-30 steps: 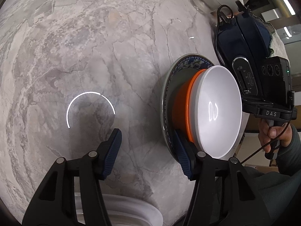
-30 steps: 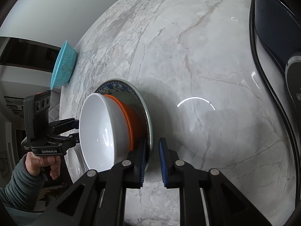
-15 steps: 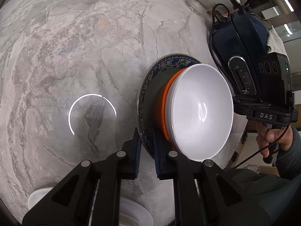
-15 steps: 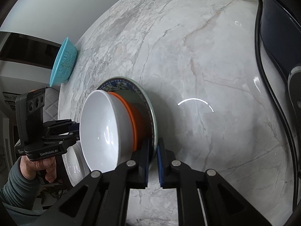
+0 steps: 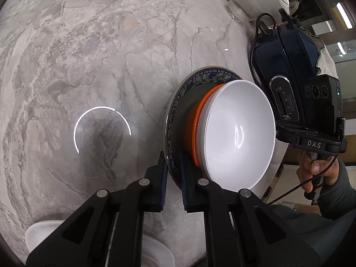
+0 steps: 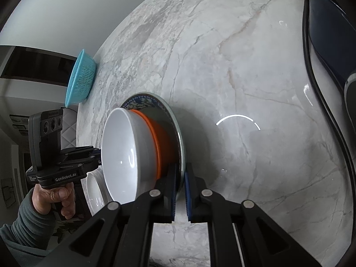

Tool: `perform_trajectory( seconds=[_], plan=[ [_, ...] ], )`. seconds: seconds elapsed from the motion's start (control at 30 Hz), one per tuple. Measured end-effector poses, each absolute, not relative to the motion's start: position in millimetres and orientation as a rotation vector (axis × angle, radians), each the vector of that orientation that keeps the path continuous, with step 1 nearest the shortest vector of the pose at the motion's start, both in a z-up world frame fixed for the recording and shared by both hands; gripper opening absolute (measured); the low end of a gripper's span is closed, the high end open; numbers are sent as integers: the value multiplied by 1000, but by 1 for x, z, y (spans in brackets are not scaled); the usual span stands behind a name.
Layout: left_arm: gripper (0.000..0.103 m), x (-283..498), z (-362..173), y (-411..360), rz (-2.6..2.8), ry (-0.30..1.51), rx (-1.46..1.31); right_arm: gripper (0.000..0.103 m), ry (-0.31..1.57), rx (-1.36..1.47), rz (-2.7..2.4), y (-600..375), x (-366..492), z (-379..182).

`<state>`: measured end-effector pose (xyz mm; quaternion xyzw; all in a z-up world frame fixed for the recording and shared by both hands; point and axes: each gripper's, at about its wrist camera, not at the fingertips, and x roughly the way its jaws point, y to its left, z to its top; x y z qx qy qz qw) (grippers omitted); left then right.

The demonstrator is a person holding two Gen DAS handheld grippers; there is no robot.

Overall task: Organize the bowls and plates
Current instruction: 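Lift and carry the nested bowls with both tools over the plate stack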

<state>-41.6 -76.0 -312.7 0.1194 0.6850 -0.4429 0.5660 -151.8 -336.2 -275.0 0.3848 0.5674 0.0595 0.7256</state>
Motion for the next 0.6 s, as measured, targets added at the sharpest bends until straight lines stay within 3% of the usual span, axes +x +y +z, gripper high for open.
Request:
perform_trajectory(
  seconds=[0.6],
  plan=[
    [8,-35,-283,-55,-1026,1577,242,9,1244,831,157,-335,-144,-260]
  ],
)
